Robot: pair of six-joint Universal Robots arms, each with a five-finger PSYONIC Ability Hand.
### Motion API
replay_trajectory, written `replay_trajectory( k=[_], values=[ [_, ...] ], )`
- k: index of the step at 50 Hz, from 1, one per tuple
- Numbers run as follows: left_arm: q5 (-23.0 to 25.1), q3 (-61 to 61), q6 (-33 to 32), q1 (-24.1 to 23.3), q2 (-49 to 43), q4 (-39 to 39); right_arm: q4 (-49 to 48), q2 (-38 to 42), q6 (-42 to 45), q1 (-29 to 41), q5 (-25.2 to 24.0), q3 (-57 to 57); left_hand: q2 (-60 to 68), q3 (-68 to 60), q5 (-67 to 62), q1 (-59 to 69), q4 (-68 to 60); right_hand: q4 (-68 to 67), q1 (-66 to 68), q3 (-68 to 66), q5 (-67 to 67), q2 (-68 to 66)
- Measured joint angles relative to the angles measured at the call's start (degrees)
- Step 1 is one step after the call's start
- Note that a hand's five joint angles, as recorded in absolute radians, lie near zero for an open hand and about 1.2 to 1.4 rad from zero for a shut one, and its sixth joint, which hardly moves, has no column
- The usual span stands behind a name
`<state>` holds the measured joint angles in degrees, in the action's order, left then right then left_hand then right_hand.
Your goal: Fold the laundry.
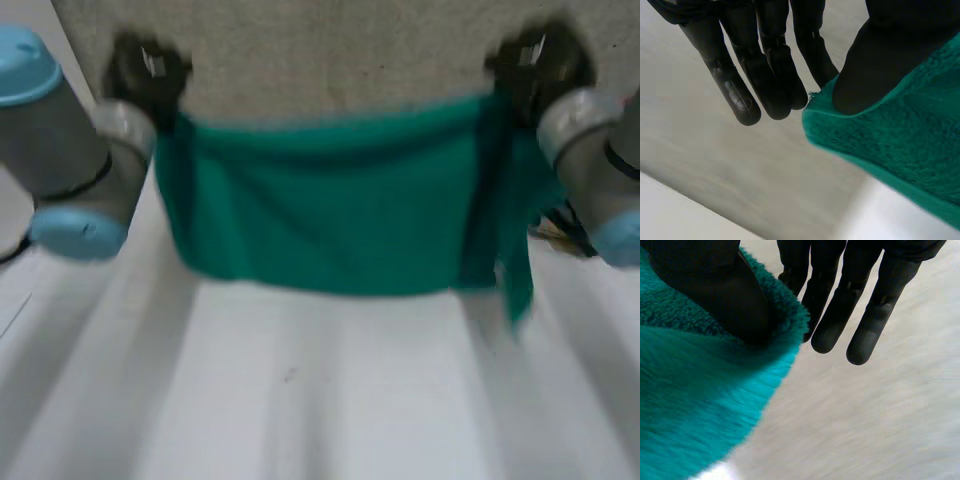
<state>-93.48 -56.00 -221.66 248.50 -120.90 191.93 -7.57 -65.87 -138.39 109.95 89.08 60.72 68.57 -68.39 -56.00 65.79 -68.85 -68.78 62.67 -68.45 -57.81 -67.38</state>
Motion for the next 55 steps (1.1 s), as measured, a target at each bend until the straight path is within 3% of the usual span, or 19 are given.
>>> replay_trajectory(
  k=[5, 10, 18, 24, 26, 30, 33, 44, 55],
  values=[
    [-0.8, 3.3, 0.8, 0.0, -0.6, 19.3, -22.6, -1.4, 0.2, 0.4, 1.7, 2.2, 0.0, 0.0, 0.0, 0.0, 0.0, 0.0, 0.0, 0.0, 0.0, 0.0],
    [-0.8, -2.5, 1.3, 0.1, 1.1, 24.7, -27.3, -3.2, 0.1, 0.4, 0.6, 7.0, 0.0, 0.0, 0.0, 0.0, 0.0, 0.0, 0.0, 0.0, 0.0, 0.0],
    [-0.3, -17.9, 3.3, -0.4, 2.9, 20.6, -18.5, -2.7, -0.7, -0.2, -3.7, 17.8, 0.1, 0.0, 0.0, 0.0, 0.0, 0.0, 0.0, 0.0, 0.0, 0.0],
    [0.7, -29.8, 6.4, -2.5, 2.3, 18.4, -12.9, 2.0, -1.1, -0.7, -7.4, 27.1, 0.1, 0.0, 0.0, 0.0, 0.0, 2.4, 0.0, 2.2, 1.2, 1.5],
    [1.0, -31.9, 6.8, -3.0, 2.2, 18.2, -11.8, 2.8, -1.1, -0.8, -7.7, 28.6, 0.1, 0.0, 0.0, 0.0, 0.0, 6.1, -1.1, 5.8, 4.8, 4.9],
    [1.5, -37.5, 7.2, -4.0, 2.9, 18.0, -6.6, 3.9, -1.2, -1.7, -8.0, 31.6, 0.1, 0.0, 0.0, 0.0, 0.0, 27.4, -22.1, 27.0, 27.2, 26.4],
    [1.6, -40.1, 7.2, -4.1, 4.8, 17.8, -1.6, 2.8, -1.3, -3.2, -8.1, 32.0, 0.1, 0.0, 0.0, 0.0, 0.0, 35.8, -29.6, 35.1, 36.0, 34.3],
    [1.8, -44.4, 7.2, -3.5, 13.2, 16.7, 16.8, -4.1, -3.0, -6.6, -9.3, 21.6, 0.1, 0.0, 0.0, 0.0, 0.0, 49.9, -42.3, 48.9, 50.0, 46.0],
    [1.8, -44.4, 7.2, -3.4, 14.7, 16.3, 28.9, 8.8, -5.2, -9.2, -14.1, 2.0, 0.1, 0.0, 0.0, 0.0, 0.0, 49.7, -42.3, 48.8, 49.2, 46.0]
  ],
)
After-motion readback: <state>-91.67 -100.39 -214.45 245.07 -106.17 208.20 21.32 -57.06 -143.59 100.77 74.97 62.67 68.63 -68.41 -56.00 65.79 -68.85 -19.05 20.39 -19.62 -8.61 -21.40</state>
